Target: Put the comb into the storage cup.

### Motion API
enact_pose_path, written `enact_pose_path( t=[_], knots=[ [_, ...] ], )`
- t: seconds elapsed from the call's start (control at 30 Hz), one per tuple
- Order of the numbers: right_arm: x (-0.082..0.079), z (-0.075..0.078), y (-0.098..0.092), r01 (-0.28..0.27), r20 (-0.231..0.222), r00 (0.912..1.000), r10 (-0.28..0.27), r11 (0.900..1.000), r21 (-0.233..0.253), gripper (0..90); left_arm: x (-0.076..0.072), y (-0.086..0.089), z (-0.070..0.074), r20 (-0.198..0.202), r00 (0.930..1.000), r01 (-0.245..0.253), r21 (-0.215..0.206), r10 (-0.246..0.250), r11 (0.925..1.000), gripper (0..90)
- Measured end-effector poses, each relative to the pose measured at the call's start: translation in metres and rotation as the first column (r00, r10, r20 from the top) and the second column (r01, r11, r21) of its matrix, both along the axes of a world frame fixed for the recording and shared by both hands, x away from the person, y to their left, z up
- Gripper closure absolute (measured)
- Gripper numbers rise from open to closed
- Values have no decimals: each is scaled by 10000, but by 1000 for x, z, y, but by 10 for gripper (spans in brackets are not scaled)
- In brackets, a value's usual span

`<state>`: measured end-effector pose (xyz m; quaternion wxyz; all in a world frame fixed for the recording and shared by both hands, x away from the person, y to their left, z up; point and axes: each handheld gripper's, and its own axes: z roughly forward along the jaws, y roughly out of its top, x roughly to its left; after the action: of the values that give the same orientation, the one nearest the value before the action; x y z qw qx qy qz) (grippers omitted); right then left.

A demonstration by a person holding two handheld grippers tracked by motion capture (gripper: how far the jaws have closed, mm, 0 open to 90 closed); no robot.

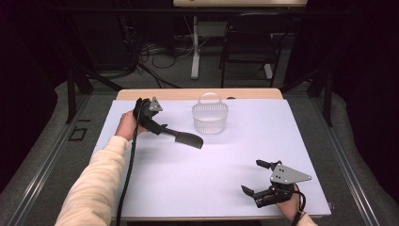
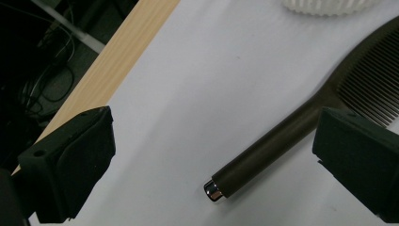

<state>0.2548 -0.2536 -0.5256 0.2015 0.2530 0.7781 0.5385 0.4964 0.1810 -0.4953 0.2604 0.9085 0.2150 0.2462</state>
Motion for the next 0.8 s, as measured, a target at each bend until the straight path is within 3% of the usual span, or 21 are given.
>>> enact_pose_path(
  t=[0.2, 0.4, 0.53, 0.8],
  knots=[
    [0, 0, 0, -24, 2, 10000, 24, 10000, -10, 0, -2, -3, 3, -159, 9973, 720, 353, -715, 9968, 0],
    [0, 0, 0, -40, -42, 10000, 40, 10000, -13, 0, -4, -7, 4, -215, 9896, 1435, 857, -1421, 9859, 0],
    [0, 0, 0, -60, -63, 10000, 60, 10000, -17, 0, -5, -13, 5, -224, 9821, 1880, 1449, -1868, 9714, 0],
    [0, 0, -1, -90, -82, 9999, 90, 10000, 36, 0, -5, -25, 0, -832, 9631, 2681, 2177, -2559, 9385, 0]
  ],
)
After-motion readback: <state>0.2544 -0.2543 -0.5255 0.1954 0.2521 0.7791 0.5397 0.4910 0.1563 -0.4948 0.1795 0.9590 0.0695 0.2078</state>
